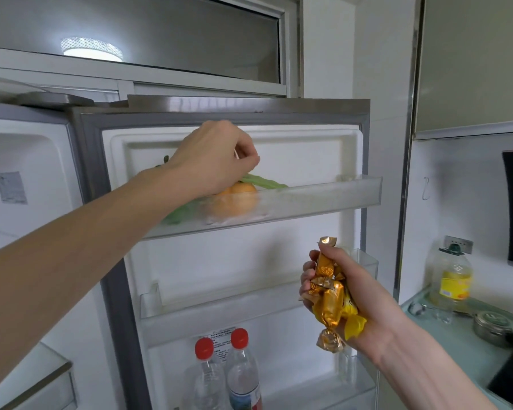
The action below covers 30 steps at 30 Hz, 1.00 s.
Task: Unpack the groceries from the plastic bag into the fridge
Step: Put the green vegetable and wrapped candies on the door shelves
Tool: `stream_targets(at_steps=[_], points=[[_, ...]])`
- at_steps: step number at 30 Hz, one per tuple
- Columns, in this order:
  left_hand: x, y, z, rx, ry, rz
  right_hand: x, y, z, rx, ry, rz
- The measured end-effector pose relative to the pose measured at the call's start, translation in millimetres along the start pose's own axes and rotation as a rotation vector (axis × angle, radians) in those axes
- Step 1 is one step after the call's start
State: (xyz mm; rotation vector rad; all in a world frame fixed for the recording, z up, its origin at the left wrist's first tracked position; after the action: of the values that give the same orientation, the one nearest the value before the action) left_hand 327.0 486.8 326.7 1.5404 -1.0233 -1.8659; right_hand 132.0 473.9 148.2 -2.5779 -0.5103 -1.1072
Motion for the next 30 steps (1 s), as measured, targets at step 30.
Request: stream_targets(at_steps=[30], points=[[61.1,-219.2,-8.7,-0.694,-0.743,0.087,61.5,42.4,36.6,-0.112,0.01,0.229]])
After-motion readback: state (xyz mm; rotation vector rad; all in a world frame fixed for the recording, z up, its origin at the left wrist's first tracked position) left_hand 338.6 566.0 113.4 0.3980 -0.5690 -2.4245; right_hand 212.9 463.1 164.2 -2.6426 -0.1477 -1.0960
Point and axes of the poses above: each hand's wrist, its own y-axis towards the middle knuckle, its own x-axis out of the palm, z = x × y, the point moved 2 cm from there along y, towards the middle knuckle, and after that the axes turned 7 degrees about z, right-handed, at the moved point
